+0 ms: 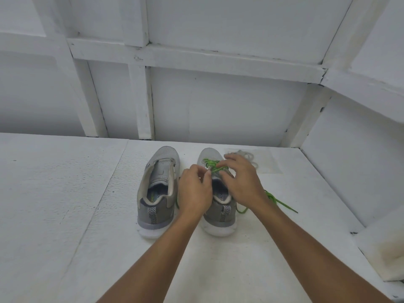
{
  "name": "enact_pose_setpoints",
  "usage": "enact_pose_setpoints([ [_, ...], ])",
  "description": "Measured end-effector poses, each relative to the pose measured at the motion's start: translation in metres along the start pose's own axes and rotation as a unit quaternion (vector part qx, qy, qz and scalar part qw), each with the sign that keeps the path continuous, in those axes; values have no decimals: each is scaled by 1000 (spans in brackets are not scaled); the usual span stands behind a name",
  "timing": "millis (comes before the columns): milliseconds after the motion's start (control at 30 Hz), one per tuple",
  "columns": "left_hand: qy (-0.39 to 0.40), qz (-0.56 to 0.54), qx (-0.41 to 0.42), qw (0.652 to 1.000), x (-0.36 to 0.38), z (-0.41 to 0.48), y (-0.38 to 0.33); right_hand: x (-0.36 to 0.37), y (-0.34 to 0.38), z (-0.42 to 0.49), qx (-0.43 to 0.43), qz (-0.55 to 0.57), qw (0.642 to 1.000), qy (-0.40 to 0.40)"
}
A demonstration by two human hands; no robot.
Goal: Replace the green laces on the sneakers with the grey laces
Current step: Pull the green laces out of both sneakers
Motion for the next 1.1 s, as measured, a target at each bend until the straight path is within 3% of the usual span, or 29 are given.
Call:
enact_pose_setpoints([
  [233, -20, 12, -17, 1000, 4, 6, 3, 9, 7, 21, -50, -133, 988, 54],
  [533, -16, 23, -4, 1000, 0, 4, -2, 14, 10, 24, -68, -166, 981, 76],
  [800, -3, 40, -21, 999, -7, 10, -5, 4, 7, 33, -86, -168, 978, 90],
  [967, -1, 4, -38, 999, -8, 9, -2, -32, -18, 48, 7, -101, 995, 9],
  [1100, -3, -10, -52, 999, -7, 9, 0, -22, -15, 42, -20, -65, 997, 45],
])
Point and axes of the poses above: each hand's wrist, its own z-axis towards the middle knuckle, its own x-axis out of the palm, y = z × x, the point moved 5 cm from there along z, towards the middle knuckle, and after that the axes turned 2 degrees about y, right-handed, at the moved point
